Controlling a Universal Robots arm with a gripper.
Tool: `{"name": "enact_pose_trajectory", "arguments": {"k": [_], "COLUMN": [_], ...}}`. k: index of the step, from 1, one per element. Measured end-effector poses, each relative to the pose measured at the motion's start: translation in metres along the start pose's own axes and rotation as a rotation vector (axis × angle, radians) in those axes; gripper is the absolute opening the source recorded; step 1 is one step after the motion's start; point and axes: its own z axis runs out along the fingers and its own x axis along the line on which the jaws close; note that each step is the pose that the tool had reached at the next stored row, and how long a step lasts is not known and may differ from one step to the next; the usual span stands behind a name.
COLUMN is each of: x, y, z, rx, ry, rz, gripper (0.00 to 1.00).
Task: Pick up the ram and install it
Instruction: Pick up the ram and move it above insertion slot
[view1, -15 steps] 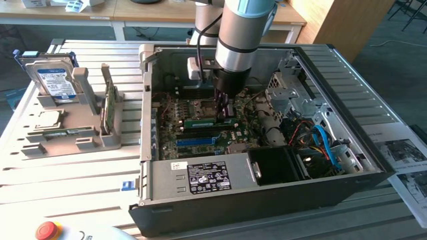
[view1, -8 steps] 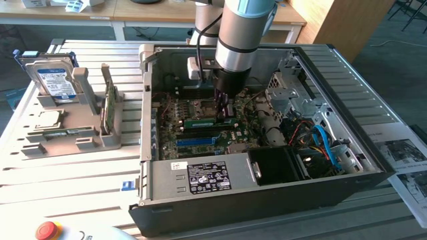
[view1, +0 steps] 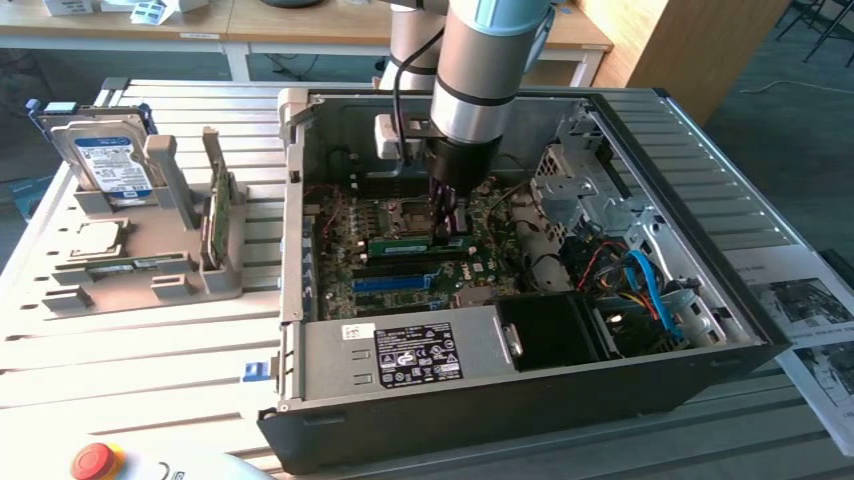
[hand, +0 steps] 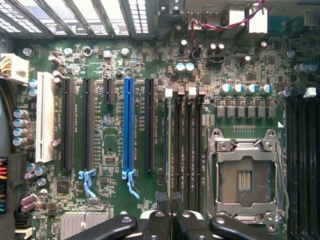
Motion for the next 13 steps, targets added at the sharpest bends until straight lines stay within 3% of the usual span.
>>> {"name": "enact_pose_trajectory", "arguments": {"k": [13], "x": [-0.0015], "y": [0.0013], "z": [0.0], "rx": [0.0026], "ry": [-0.0001], "rz": [0.0], "gripper": [0.12]}}
